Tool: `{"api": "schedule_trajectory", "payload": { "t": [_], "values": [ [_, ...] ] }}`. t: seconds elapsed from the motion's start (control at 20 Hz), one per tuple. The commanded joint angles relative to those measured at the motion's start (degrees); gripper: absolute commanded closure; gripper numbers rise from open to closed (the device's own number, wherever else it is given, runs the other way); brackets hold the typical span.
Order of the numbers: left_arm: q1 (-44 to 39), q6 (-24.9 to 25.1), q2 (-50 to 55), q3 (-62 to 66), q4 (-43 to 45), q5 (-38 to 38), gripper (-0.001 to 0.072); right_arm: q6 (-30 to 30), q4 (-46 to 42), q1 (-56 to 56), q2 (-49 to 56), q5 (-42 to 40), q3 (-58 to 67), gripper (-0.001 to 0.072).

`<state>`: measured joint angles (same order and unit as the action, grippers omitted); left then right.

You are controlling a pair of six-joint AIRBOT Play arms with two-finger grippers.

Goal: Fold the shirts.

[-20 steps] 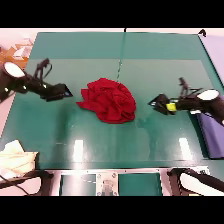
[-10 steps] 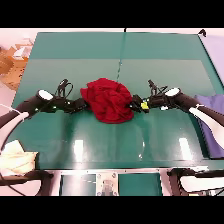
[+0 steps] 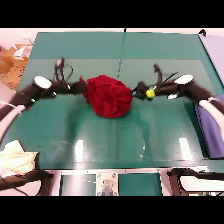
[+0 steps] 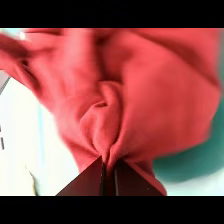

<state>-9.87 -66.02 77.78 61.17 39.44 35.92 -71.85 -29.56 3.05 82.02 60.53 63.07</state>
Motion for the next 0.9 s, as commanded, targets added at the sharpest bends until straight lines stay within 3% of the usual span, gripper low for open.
{"api": "schedule_trajectory", "payload": {
  "t": [0.0,0.35,0.7,0.85],
  "values": [
    [-0.02,0.7,-11.04,12.04,9.29,4.76,0.0688,-0.24,0.2,-4.09,-9.11,6.4,10.01,0.0696],
    [-0.02,-1.55,-29.42,35.01,28.11,10.36,0.0687,-2.95,0.17,-14.16,-32.26,5.27,25.75,0.0695],
    [-0.02,-3.72,-29.79,45.29,33.38,11.69,0.0687,-3.23,-3.74,-18.47,-42.25,3.56,26.23,0.0695],
    [-0.02,-7.3,-25.99,44.87,39.06,19.32,0.0687,-4.63,-6.03,-18.45,-40.76,3.87,22.45,0.0695]
  ]
}}
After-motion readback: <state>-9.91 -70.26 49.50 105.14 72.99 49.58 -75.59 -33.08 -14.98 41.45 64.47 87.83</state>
